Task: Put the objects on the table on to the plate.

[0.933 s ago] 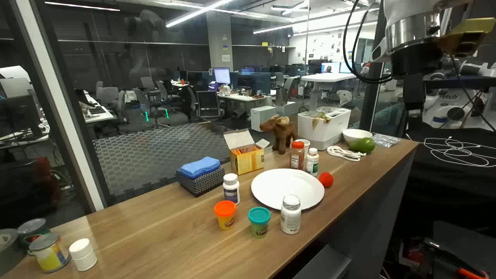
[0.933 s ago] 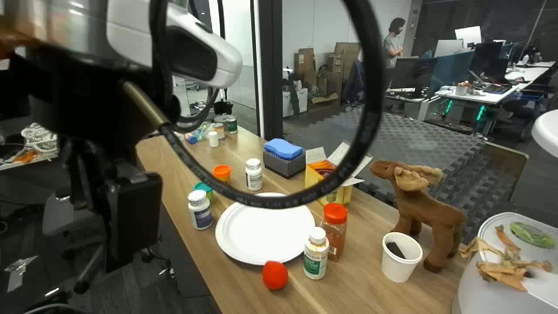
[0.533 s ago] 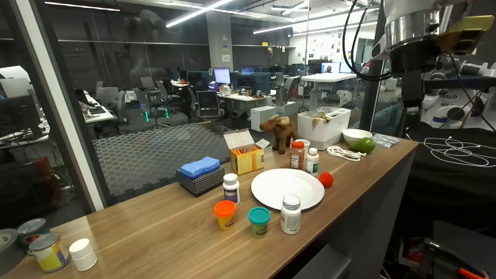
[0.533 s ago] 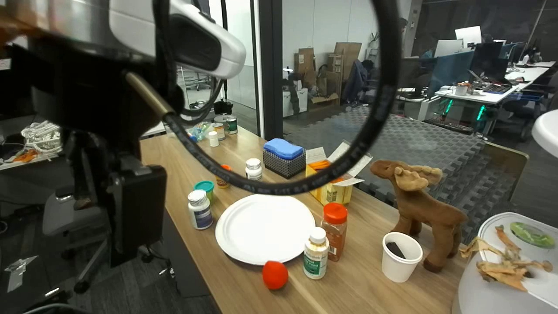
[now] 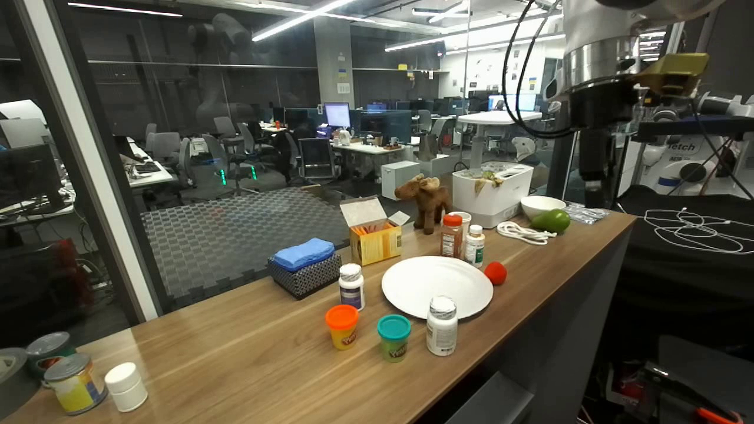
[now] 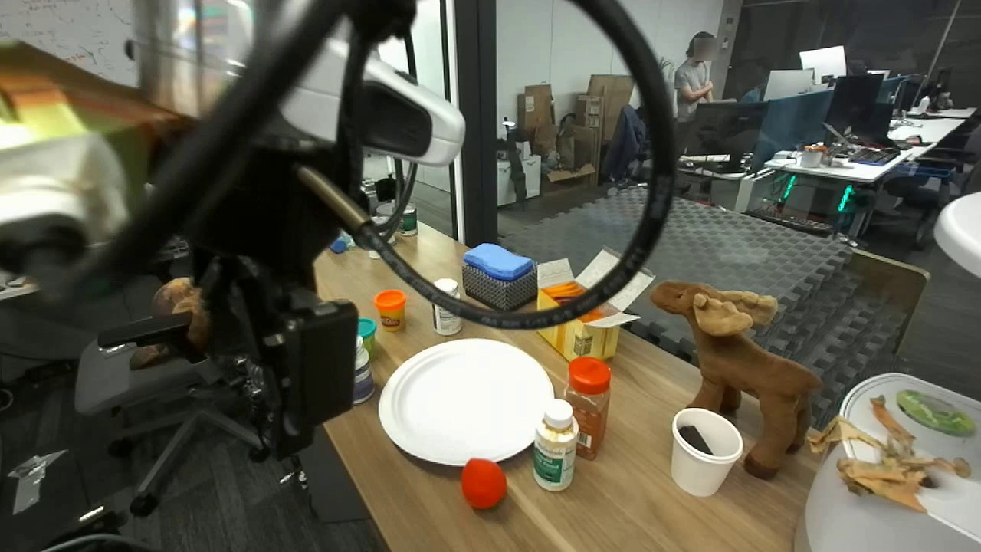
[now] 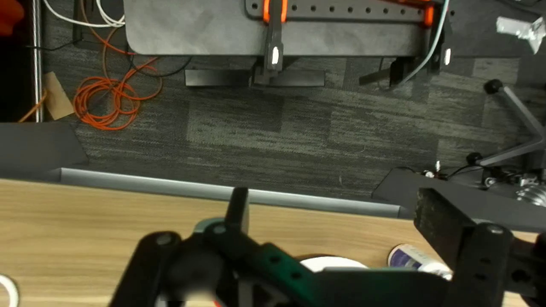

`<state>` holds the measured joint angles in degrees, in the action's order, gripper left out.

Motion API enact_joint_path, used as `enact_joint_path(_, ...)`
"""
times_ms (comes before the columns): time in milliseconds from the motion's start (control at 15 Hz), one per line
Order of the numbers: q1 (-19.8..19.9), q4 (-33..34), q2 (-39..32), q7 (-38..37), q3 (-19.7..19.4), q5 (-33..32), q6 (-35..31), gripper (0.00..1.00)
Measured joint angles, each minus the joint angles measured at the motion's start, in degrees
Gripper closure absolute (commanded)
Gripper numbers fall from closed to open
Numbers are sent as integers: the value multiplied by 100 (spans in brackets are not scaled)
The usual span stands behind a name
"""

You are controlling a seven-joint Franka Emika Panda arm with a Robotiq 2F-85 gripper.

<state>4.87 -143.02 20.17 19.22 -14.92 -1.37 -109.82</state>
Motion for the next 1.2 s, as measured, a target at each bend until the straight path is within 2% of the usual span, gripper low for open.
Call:
enact_joint_path(333,-8,108,-1144,-736,522,-77,-1705,0)
enact_joint_path(600,1,495,-2169,-1113,627,-77,-2664,0)
enact_joint_path(867,104,1007,-2757,-1499,592,-190,-3014,0)
enact_joint_path(1200,238,1480,-3082,-1857,499,-273,-3146,0)
